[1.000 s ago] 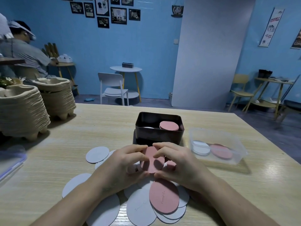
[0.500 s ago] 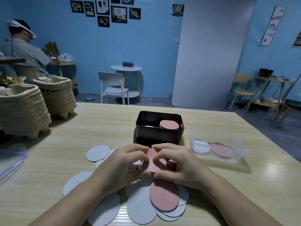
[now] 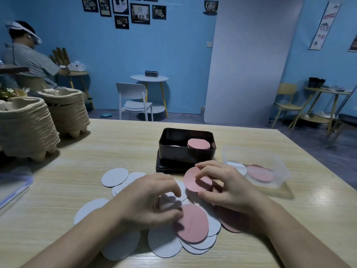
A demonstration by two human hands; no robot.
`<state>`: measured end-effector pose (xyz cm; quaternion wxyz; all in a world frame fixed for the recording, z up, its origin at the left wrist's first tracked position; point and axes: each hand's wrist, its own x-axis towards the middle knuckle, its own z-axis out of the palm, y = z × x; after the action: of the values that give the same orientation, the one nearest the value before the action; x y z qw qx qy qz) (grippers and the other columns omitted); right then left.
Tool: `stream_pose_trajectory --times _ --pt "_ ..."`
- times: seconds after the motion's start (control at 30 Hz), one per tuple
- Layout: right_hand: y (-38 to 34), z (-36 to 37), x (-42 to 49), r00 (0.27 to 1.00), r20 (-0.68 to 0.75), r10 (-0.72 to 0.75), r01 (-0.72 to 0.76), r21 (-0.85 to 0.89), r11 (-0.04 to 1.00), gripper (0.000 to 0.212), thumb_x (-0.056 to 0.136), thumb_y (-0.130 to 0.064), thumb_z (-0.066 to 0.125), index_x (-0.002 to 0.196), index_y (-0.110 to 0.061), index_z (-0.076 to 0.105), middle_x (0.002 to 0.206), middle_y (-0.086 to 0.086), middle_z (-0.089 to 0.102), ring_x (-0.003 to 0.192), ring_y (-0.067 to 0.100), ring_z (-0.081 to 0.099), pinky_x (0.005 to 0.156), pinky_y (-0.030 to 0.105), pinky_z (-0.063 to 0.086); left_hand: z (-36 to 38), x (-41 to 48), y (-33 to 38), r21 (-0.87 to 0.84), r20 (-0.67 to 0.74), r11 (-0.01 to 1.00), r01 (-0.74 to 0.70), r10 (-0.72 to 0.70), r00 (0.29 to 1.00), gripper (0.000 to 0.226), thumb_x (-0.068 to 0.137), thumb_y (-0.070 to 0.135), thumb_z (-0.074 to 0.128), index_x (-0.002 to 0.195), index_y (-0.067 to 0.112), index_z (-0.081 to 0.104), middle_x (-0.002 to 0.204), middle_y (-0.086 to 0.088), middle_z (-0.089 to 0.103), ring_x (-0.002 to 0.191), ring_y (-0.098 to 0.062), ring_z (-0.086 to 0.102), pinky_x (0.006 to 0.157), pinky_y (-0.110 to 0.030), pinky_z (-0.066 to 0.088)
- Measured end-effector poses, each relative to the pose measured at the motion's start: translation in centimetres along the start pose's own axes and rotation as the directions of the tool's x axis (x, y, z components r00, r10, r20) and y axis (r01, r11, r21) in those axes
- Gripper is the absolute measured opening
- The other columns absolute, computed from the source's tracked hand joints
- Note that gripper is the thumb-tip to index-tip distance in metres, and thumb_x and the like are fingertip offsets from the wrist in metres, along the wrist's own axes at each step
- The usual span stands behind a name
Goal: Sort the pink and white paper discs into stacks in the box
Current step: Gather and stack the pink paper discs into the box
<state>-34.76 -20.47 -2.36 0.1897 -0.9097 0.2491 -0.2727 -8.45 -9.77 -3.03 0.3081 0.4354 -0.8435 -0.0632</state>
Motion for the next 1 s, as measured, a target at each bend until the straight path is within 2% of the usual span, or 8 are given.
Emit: stream_pose_trajectory --times 0.1,0.2,0.33,0.47,0.73,0.83,0.93,1.0 --pt "0.1 0.1 0.0 1.0 -0.004 0.011 -0.011 0.0 1.0 0.028 0.082 -0.036 0.079 0.107 -0.029 0.071 0.135 -0.008 0.061 0.129 0.002 0.055 0.102 0.026 0.048 0.2 0.3 0.4 -0.03 0.14 0.999 -0.014 0.018 0.99 0.054 0.077 0.064 0.082 0.118 0.031 0.068 0.112 0.013 0.068 0.107 -0.008 0.062 0.088 -0.039 0.054" --pt "0.2 0.5 0.0 1.0 0.002 0.001 -0.001 -0.018 1.0 0.03 0.082 -0.044 0.077 0.107 -0.028 0.07 0.134 -0.007 0.062 0.127 0.002 0.056 0.102 0.03 0.049 0.4 0.6 0.7 -0.032 0.228 0.999 0.0 0.007 0.974 0.071 0.07 0.072 0.081 0.129 0.037 0.063 0.12 0.018 0.065 0.116 -0.002 0.056 0.097 -0.034 0.051" --pt "0.2 0.6 0.0 1.0 0.006 0.01 -0.01 -0.021 1.0 0.034 0.082 -0.051 0.076 0.108 -0.029 0.07 0.134 -0.007 0.063 0.126 0.0 0.057 0.102 0.031 0.049 0.3 0.5 1.0 -0.043 0.206 0.999 0.003 0.006 0.979 0.06 0.073 0.062 0.086 0.123 0.036 0.067 0.108 0.029 0.06 0.109 0.006 0.055 0.092 -0.024 0.049" --pt "0.1 0.7 0.1 1.0 0.007 0.012 -0.012 -0.017 1.0 0.034 0.082 -0.052 0.076 0.107 -0.03 0.07 0.132 -0.008 0.063 0.126 0.001 0.057 0.101 0.031 0.049 0.2 0.1 1.0 -0.061 0.181 0.998 0.029 -0.018 0.983 0.048 0.077 0.05 0.087 0.118 0.034 0.068 0.105 0.019 0.066 0.102 -0.003 0.06 0.087 -0.034 0.052" --pt "0.0 1.0 0.2 1.0 0.02 0.011 -0.01 -0.038 0.999 0.032 0.082 -0.052 0.075 0.105 -0.03 0.068 0.134 -0.009 0.062 0.126 0.001 0.056 0.099 0.033 0.05 0.3 0.9 1.4 -0.025 0.229 0.999 0.022 -0.016 0.973 0.064 0.074 0.064 0.085 0.127 0.035 0.065 0.108 0.023 0.062 0.105 -0.003 0.057 0.091 -0.03 0.049" --pt "0.0 1.0 0.2 1.0 0.016 0.021 -0.021 -0.033 0.999 0.031 0.083 -0.05 0.075 0.104 -0.029 0.069 0.135 -0.01 0.061 0.126 0.001 0.057 0.099 0.031 0.05 0.5 1.0 1.4 -0.011 0.228 1.0 0.009 -0.007 0.974 0.06 0.073 0.061 0.086 0.124 0.036 0.065 0.105 0.021 0.063 0.103 -0.005 0.057 0.089 -0.032 0.05" --pt "-0.1 1.0 0.2 1.0 0.01 0.022 -0.021 -0.018 1.0 0.031 0.082 -0.049 0.077 0.104 -0.03 0.069 0.133 -0.011 0.061 0.126 0.001 0.057 0.096 0.025 0.05 0.3 0.7 1.4 -0.028 0.2 0.999 0.03 -0.024 0.979 0.055 0.074 0.056 0.087 0.122 0.037 0.065 0.099 0.034 0.056 0.103 0.002 0.054 0.086 -0.02 0.046" --pt "-0.1 1.0 0.2 1.0 0.011 0.028 -0.028 -0.017 0.999 0.032 0.082 -0.052 0.076 0.104 -0.03 0.069 0.133 -0.012 0.061 0.126 0.001 0.057 0.094 0.024 0.049 0.1 0.4 1.2 -0.013 0.174 0.999 0.049 -0.046 0.984 0.054 0.075 0.055 0.084 0.122 0.038 0.065 0.1 0.031 0.06 0.102 0.002 0.055 0.087 -0.023 0.048"
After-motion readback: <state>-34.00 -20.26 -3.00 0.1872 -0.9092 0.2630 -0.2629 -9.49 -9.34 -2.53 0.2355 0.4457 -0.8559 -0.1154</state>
